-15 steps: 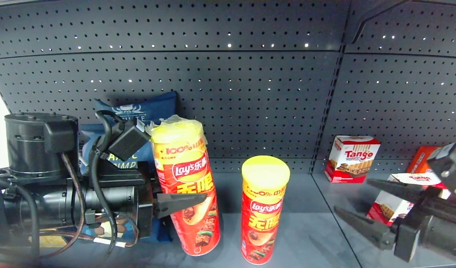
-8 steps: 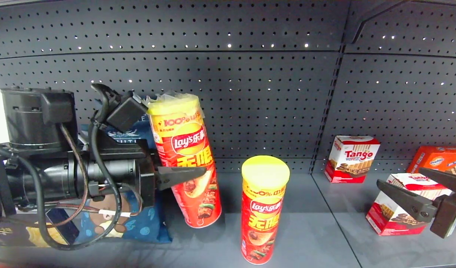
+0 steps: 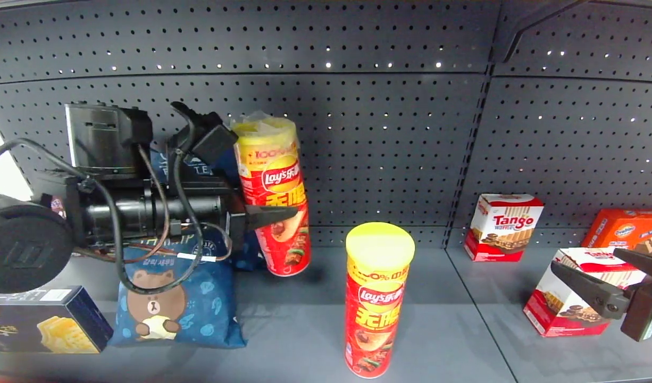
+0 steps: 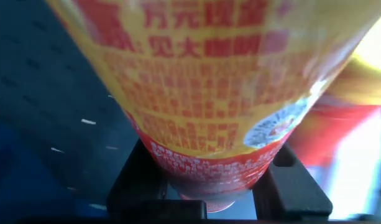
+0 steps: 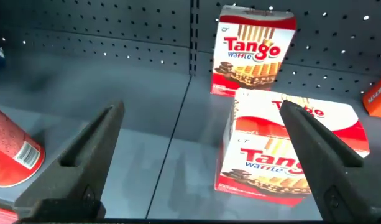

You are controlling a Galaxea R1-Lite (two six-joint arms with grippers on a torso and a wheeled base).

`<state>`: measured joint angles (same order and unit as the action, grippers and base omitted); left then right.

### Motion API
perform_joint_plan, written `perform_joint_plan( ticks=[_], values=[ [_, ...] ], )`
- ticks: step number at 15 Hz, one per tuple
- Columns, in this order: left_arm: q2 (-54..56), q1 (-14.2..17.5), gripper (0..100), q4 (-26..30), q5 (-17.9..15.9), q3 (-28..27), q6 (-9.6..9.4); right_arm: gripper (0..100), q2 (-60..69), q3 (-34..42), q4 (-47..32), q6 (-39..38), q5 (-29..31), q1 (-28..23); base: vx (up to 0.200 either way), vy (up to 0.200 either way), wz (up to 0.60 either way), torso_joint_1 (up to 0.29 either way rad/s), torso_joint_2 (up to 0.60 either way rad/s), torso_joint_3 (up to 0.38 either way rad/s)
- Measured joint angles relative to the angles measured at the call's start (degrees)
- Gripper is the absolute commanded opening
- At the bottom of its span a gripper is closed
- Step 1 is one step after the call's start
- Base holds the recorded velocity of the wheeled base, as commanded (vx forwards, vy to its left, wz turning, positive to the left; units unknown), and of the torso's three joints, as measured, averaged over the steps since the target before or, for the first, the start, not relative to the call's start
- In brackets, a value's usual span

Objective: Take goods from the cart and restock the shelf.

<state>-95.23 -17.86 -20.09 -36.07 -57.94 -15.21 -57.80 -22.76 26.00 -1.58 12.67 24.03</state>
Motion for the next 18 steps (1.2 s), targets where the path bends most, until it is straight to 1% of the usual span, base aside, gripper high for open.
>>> perform_joint_plan(
  ticks=[1,2,3,5,7,8,9,10,11,12,15,16,18],
  values=[
    [-1.9,-0.33,0,0.06,2.71,-1.95,-1.32,100,-0.02,0.22,-0.04,0.0,0.0,-0.05,0.0,0.0,0.0,0.0,0.0,0.0],
    [-3.88,-1.13,0,0.24,4.05,-3.94,-2.0,100,0.05,0.44,0.02,0.0,0.0,-0.05,0.0,0.0,0.0,0.0,0.0,0.0],
    [-5.49,-2.47,0,0.37,4.35,-5.84,-2.16,100,0.09,0.57,0.11,0.0,-0.06,-0.07,0.0,0.0,0.0,0.0,0.0,0.0],
    [-7.66,-5.78,0,2.33,3.54,-8.34,-2.27,100,0.2,0.68,0.18,0.02,-0.09,-0.07,0.0,0.0,0.0,0.0,0.0,0.0],
    [-9.16,-7.91,0,2.52,0.28,-9.29,-2.22,100,0.66,1.21,0.18,0.0,-0.11,-0.07,0.0,0.0,0.0,0.0,0.0,0.0],
    [-9.75,-8.48,0,2.66,-0.41,-9.45,-2.16,100,1.05,1.62,0.18,0.02,-0.11,-0.07,0.0,0.0,0.0,0.0,0.0,0.0],
    [-10.14,-8.63,0,2.63,-2.6,-9.58,-2.07,100,1.55,2.15,0.18,0.0,-0.11,-0.07,0.0,0.0,0.0,0.0,0.0,0.0],
    [-10.45,-8.57,0,2.69,-6.44,-9.62,-1.8,100,2.21,2.73,0.16,0.0,-0.11,-0.2,0.0,0.0,0.0,0.0,0.0,0.0],
    [-10.69,-8.29,0,2.72,-7.61,-9.62,-1.62,100,2.69,3.02,0.16,0.02,-0.13,-0.44,0.0,0.0,0.0,0.0,0.0,0.0],
    [-11.0,-7.74,0,2.47,-8.0,-9.73,-1.67,100,3.08,3.19,0.16,0.0,-0.3,-0.79,0.0,0.0,0.0,0.0,0.0,0.0],
    [-12.98,-5.34,0,0.57,-9.41,-10.76,-3.18,100,3.89,3.41,0.16,0.0,-0.38,-1.73,0.0,0.0,0.0,0.0,0.0,0.0],
    [-14.01,-4.24,0,0.35,-10.0,-11.4,-3.97,100,4.07,3.41,0.16,0.02,-0.38,-1.95,0.0,0.0,0.0,0.0,0.0,0.0],
    [-16.02,-3.04,0,0.22,-10.51,-12.34,-5.56,100,4.13,3.39,0.18,0.02,-0.38,-2.1,0.0,0.0,0.0,0.0,0.0,0.0]
  ],
)
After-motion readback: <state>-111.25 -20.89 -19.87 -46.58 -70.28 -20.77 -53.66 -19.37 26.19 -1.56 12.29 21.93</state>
